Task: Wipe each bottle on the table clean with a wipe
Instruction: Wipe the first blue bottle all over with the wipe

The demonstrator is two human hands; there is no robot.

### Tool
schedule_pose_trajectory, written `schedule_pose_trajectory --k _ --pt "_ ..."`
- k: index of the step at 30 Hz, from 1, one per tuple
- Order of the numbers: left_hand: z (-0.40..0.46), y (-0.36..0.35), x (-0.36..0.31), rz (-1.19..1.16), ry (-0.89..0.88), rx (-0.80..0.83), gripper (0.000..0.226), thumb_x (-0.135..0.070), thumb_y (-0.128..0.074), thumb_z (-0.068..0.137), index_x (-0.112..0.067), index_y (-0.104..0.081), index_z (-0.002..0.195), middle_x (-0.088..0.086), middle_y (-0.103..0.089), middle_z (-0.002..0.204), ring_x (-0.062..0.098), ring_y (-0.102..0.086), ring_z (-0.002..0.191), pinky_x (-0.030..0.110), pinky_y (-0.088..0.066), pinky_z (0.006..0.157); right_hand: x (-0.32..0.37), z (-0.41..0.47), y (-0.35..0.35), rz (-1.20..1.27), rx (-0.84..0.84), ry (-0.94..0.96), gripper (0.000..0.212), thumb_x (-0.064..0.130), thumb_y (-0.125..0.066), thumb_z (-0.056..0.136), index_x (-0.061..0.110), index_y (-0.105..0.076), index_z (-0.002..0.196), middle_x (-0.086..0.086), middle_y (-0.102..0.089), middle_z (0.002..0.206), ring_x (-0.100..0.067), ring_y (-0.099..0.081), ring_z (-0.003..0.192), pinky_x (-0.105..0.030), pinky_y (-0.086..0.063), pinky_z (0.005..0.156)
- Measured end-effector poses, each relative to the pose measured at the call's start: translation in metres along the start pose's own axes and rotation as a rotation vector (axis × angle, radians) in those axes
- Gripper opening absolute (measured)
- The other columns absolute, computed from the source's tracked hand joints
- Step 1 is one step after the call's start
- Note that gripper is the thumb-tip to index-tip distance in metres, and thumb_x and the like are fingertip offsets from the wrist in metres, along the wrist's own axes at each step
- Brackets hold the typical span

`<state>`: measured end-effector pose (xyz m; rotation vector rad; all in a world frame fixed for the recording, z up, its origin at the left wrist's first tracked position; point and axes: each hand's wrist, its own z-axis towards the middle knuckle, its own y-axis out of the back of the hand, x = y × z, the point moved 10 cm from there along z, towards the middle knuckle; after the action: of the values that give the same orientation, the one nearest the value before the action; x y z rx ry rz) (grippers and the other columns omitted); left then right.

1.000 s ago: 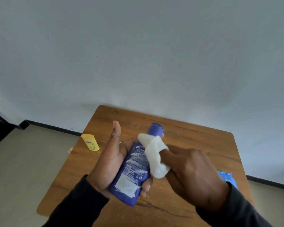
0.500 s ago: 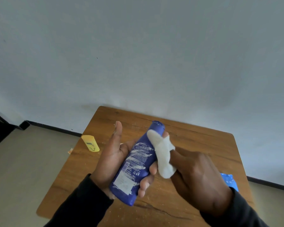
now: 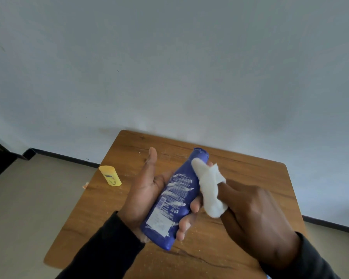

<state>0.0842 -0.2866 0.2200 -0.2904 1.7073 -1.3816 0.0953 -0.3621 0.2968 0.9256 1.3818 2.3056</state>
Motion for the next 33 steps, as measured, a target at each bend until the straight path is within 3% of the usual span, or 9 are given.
schedule_pose_trajectory --k 3,7,11,14,19,22,26,31,33 --pt "0.000 0.001 0.001 0.021 0.008 -0.003 0.104 -0.086 -0.006 0.086 -0.011 -0.050 0.143 0.018 -0.066 0.091 0.024 -0.071 0.068 0.035 -0.060 0.059 0.010 -0.005 -0.007 0.019 0.052 0.061 0.008 0.021 -0.048 0.083 0.027 -0.051 0.087 0.006 -0.055 0.073 -0.025 -0.048 0.051 -0.033 -0.037 0.040" --pt "0.002 0.001 0.002 0.040 0.015 -0.022 0.101 -0.088 -0.011 0.086 -0.009 -0.053 0.134 0.018 -0.065 0.091 0.025 -0.070 0.067 0.035 -0.058 0.058 -0.004 -0.001 0.005 -0.034 0.001 -0.017 0.009 0.021 -0.048 0.081 0.027 -0.049 0.087 0.007 -0.052 0.071 -0.025 -0.047 0.048 -0.034 -0.037 0.037" --pt "0.000 0.004 0.002 0.100 0.013 -0.052 0.105 -0.086 -0.004 0.086 -0.013 -0.040 0.151 0.016 -0.068 0.090 0.023 -0.070 0.066 0.035 -0.058 0.059 0.012 -0.006 -0.007 -0.016 0.075 0.072 0.013 0.021 -0.049 0.081 0.030 -0.050 0.090 0.006 -0.054 0.073 -0.027 -0.048 0.051 -0.035 -0.038 0.038" --pt "0.001 0.003 0.002 0.094 0.010 -0.072 0.103 -0.088 -0.012 0.086 -0.008 -0.048 0.140 0.019 -0.064 0.092 0.026 -0.069 0.065 0.035 -0.058 0.057 -0.004 -0.001 0.007 -0.074 0.001 -0.029 0.010 0.022 -0.046 0.079 0.029 -0.045 0.086 0.006 -0.052 0.069 -0.029 -0.048 0.047 -0.037 -0.038 0.036" --pt "0.000 0.009 0.001 0.188 0.001 -0.132 0.105 -0.087 -0.005 0.085 -0.013 -0.036 0.154 0.015 -0.071 0.086 0.023 -0.069 0.063 0.035 -0.058 0.056 0.013 -0.005 -0.006 -0.035 0.078 0.059 0.014 0.020 -0.046 0.079 0.030 -0.047 0.089 0.005 -0.054 0.071 -0.029 -0.047 0.049 -0.035 -0.038 0.037" --pt "0.001 0.011 0.000 0.188 -0.008 -0.166 0.103 -0.088 -0.013 0.086 -0.011 -0.042 0.148 0.019 -0.066 0.090 0.026 -0.067 0.061 0.035 -0.056 0.056 -0.005 -0.001 0.004 -0.077 0.028 -0.048 0.010 0.022 -0.046 0.079 0.028 -0.048 0.087 0.007 -0.054 0.070 -0.029 -0.048 0.048 -0.037 -0.039 0.036" --pt "0.000 0.013 0.001 0.224 -0.008 -0.205 0.103 -0.087 -0.010 0.085 -0.014 -0.041 0.151 0.015 -0.066 0.092 0.026 -0.068 0.063 0.036 -0.057 0.056 0.013 -0.006 -0.014 -0.038 0.124 0.037 0.024 0.021 -0.046 0.077 0.031 -0.051 0.098 0.006 -0.057 0.074 -0.030 -0.052 0.052 -0.036 -0.041 0.038" --pt "0.000 0.015 0.000 0.256 -0.024 -0.247 0.100 -0.087 -0.014 0.086 -0.011 -0.049 0.141 0.018 -0.066 0.088 0.027 -0.065 0.059 0.035 -0.054 0.056 -0.004 0.001 0.004 -0.104 0.023 -0.075 0.011 0.024 -0.044 0.077 0.030 -0.043 0.087 0.007 -0.053 0.068 -0.029 -0.048 0.047 -0.033 -0.036 0.036" --pt "0.000 0.017 0.000 0.269 -0.037 -0.273 0.101 -0.088 -0.014 0.085 -0.012 -0.048 0.144 0.016 -0.067 0.088 0.026 -0.066 0.061 0.035 -0.055 0.057 0.007 -0.001 -0.005 -0.091 0.071 -0.024 0.014 0.024 -0.045 0.077 0.031 -0.044 0.090 0.006 -0.055 0.070 -0.030 -0.050 0.048 -0.033 -0.038 0.036"
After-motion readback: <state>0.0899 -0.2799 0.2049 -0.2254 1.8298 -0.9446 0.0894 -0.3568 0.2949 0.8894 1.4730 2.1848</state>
